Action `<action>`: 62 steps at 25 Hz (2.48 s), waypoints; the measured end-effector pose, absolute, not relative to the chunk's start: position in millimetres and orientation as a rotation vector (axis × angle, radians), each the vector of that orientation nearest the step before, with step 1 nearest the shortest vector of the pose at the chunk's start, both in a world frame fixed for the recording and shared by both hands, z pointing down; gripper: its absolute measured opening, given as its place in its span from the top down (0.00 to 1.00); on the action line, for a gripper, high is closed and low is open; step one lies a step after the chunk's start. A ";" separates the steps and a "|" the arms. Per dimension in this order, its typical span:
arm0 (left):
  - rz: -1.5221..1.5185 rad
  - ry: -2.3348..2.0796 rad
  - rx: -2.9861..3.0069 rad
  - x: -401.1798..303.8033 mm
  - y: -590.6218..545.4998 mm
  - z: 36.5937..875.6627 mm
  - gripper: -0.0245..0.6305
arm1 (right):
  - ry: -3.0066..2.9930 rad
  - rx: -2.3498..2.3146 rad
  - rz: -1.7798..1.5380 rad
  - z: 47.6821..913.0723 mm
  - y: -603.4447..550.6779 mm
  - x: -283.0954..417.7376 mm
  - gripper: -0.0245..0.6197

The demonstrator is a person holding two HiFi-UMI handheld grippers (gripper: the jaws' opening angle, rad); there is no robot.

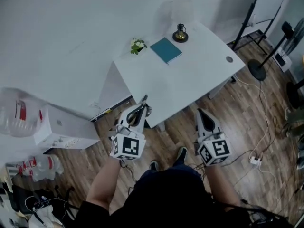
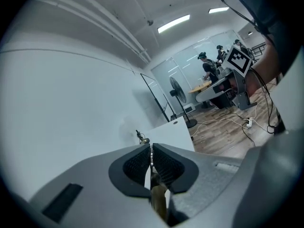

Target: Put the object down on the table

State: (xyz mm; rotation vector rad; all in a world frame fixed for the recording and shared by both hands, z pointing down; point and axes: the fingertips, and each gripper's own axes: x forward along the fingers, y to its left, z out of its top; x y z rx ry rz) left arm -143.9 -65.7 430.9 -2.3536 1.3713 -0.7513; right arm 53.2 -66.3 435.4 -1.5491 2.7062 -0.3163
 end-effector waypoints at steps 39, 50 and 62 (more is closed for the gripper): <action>-0.959 0.930 -2.496 -118.5 -258.6 636.9 0.93 | 2.667 -1.935 -0.485 507.0 -212.4 42.6 0.95; -0.964 0.893 -2.479 -120.9 -255.2 669.8 0.93 | 2.638 -1.995 -0.492 505.7 -201.4 41.7 0.95; -1.090 0.876 -2.453 -129.9 -233.7 692.3 0.94 | 2.680 -1.921 -0.538 519.6 -199.8 32.1 0.95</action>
